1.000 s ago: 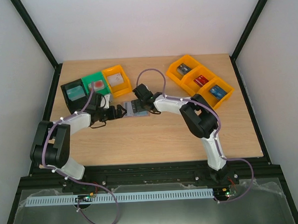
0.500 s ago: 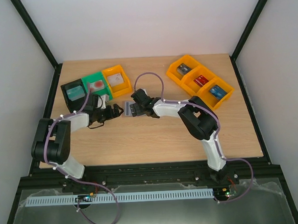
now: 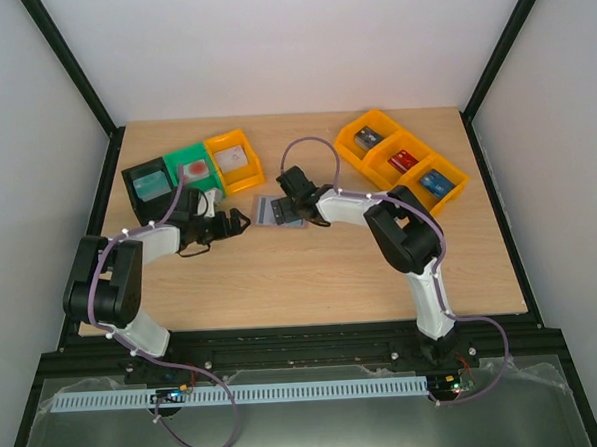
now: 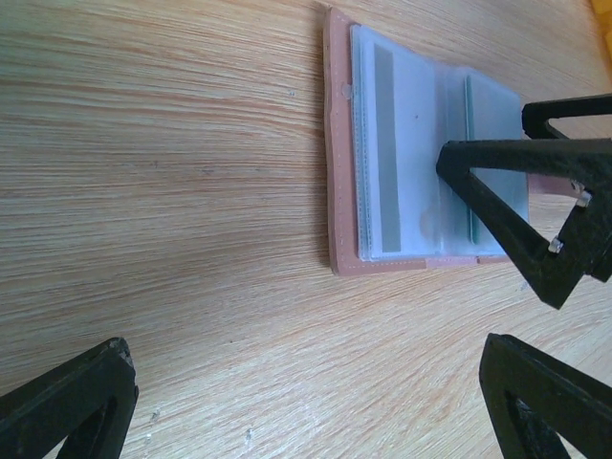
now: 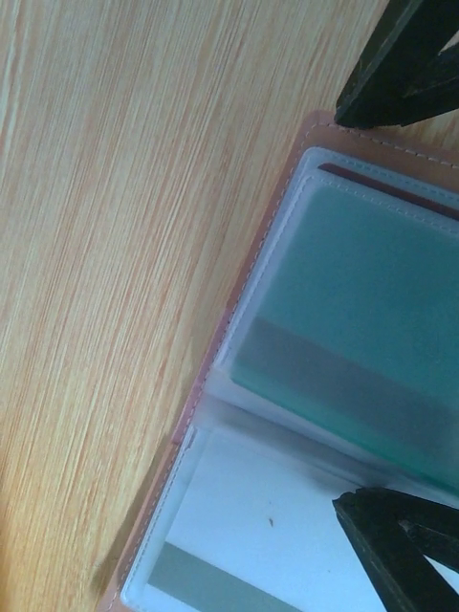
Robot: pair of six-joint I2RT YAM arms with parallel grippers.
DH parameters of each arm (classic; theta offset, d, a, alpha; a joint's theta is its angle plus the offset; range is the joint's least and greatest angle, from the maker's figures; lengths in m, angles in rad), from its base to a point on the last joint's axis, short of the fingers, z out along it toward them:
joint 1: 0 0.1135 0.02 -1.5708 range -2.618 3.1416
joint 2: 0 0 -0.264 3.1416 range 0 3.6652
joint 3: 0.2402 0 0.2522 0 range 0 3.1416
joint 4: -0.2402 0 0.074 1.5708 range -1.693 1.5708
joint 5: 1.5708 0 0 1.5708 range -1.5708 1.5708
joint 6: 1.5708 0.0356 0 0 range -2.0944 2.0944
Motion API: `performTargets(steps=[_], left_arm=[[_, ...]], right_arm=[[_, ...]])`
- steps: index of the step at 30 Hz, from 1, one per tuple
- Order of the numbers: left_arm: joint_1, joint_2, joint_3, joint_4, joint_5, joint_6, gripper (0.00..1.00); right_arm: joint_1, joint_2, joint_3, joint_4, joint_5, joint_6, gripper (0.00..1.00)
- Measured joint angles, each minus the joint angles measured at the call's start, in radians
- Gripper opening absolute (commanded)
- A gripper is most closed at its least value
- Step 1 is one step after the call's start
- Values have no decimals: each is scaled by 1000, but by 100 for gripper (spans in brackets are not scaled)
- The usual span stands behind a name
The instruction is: Take the credit cards out of the card holder
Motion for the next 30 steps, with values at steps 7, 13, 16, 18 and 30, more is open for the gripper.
performTargets(steps=[7,13,16,18,30], left_arm=[[-8,8,3,0,9,19,99],[-16,28,9,1,21,26,99],[-22,36,12,9,31,27,99],[-28,43,15,17,42,26,99],[-39,58,9,68,122,-4,99]], right_arm=[[-7,9,11,-6,-27,-10,79],[-10,11,10,8,-68,-29,64],[-10,10,2,22,-81,-31,59],[-8,7,-10,42,-90,-34,54],[-6,-71,-148,143,-301,-30,29]])
